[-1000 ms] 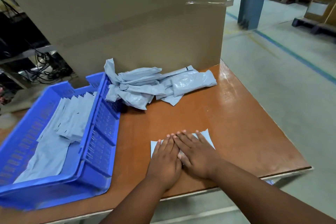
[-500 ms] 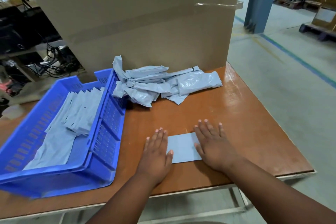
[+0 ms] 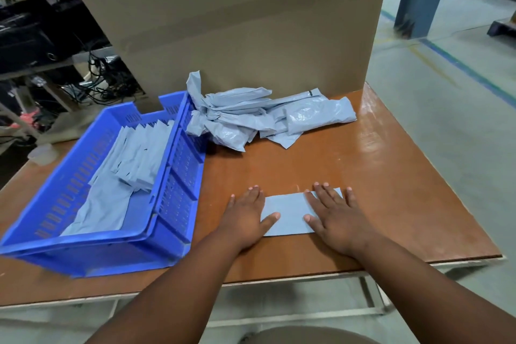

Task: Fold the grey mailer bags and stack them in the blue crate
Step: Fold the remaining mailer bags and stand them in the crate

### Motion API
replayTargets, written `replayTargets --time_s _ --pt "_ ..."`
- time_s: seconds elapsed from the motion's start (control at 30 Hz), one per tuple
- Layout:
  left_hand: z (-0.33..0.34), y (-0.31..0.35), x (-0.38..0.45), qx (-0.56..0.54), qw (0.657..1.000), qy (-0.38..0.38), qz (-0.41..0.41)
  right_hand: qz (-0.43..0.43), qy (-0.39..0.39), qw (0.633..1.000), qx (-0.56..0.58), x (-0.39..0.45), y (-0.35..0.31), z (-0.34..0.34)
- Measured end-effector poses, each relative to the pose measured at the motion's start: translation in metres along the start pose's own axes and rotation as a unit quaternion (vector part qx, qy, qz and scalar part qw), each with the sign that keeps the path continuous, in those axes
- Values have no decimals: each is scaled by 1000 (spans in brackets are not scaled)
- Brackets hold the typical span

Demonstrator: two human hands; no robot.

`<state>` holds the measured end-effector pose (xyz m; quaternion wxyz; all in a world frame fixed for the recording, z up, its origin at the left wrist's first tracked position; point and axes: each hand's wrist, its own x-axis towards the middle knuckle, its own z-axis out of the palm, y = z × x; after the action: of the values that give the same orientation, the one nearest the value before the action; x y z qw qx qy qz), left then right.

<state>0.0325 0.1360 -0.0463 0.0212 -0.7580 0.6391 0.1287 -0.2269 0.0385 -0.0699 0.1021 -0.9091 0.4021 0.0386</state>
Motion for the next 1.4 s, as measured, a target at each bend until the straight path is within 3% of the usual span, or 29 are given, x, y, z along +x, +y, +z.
replayTargets --time_s 0.1,0.2,0.4,0.67,1.0,1.2,1.4 --pt "-29 16 20 7 999 9 36 8 47 999 19 -2 -3 -3" --pt "-44 36 43 22 997 -18 70 -37 99 994 14 -8 -15 -16" --pt "-64 51 63 -18 993 -117 6 -94 148 982 70 -20 -38 -25" --pt "-151 26 51 -28 997 -41 -54 -143 189 961 143 11 -81 -69" --pt "-295 -86 -40 -23 972 148 -183 -274 210 924 166 82 -213 -176" --pt "-316 -182 -109 -78 928 206 -300 -341 193 913 110 111 -309 -189" --pt "-276 -251 -127 -82 916 147 -364 -331 111 934 74 133 -367 -173"
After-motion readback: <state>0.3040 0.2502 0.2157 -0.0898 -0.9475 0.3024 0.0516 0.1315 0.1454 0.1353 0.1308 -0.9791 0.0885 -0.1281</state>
